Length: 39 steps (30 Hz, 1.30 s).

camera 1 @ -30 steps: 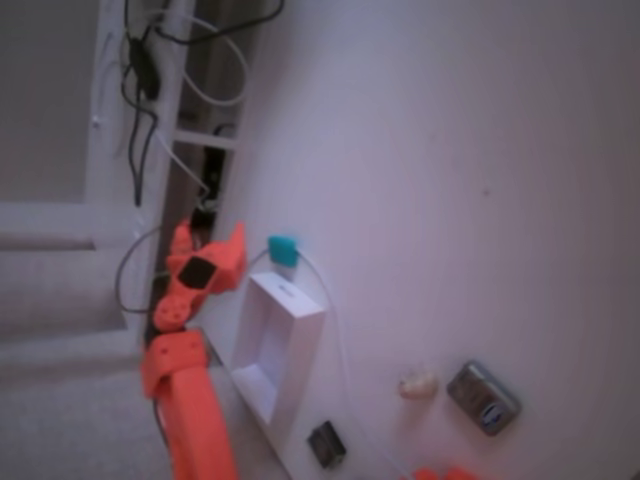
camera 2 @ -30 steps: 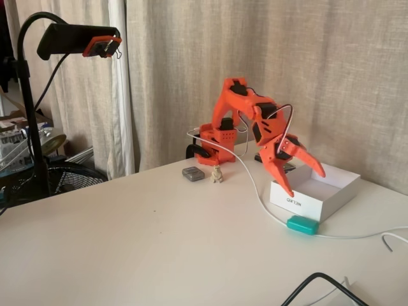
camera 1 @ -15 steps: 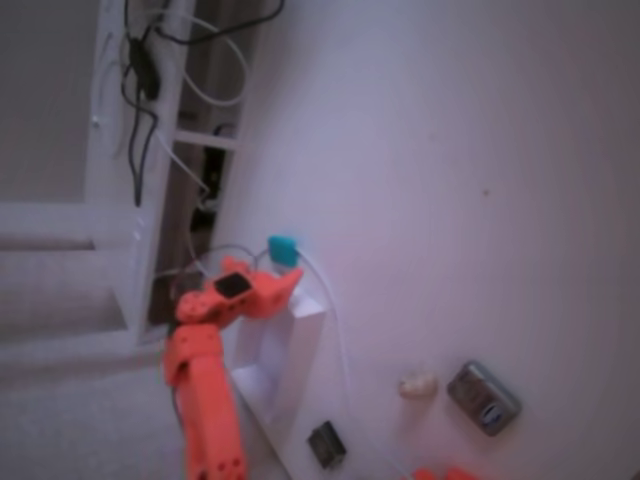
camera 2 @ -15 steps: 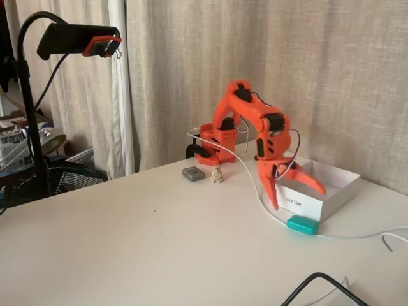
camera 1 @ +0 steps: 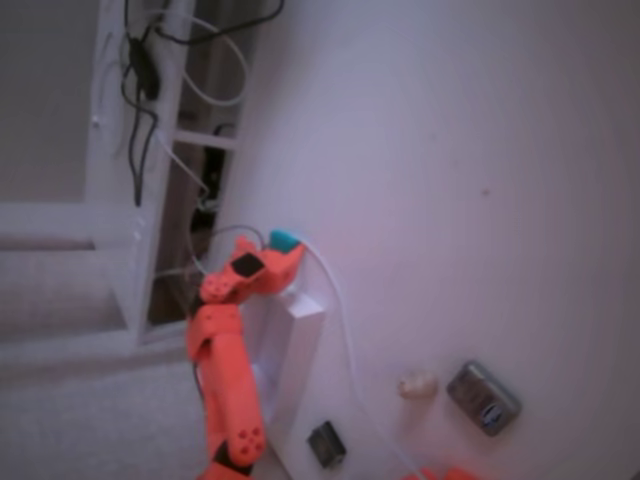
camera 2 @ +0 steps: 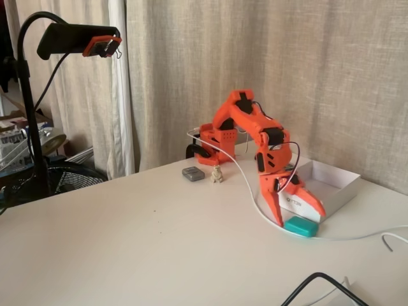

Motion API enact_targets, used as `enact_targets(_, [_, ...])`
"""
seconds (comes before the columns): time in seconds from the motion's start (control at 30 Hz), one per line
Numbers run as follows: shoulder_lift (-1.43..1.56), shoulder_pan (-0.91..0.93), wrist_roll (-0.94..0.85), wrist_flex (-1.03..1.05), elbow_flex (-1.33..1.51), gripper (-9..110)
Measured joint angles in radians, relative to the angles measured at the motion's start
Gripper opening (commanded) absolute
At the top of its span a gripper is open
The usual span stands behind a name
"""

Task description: Grasp the green cube and put it in the bin.

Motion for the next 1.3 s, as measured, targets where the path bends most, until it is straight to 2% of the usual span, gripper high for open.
enact_targets(0.23, [-0.008, 0.021, -0.023, 0.198, -0.009, 29])
enact_targets(0.47, [-0.005, 0.025, -0.037, 0.279, -0.018, 6])
enact_targets(0.77, [0.0, 0.023, -0.044, 0.313, -0.028, 0])
enact_targets(0.93, [0.021, 0.029, -0.054, 0.38, -0.026, 3])
enact_targets(1.07, [0.051, 0.054, -0.055, 0.394, 0.035, 19])
enact_targets(1.17, [0.097, 0.055, -0.057, 0.376, 0.101, 35])
enact_targets(1.3, [0.153, 0.063, -0.057, 0.354, 0.16, 35])
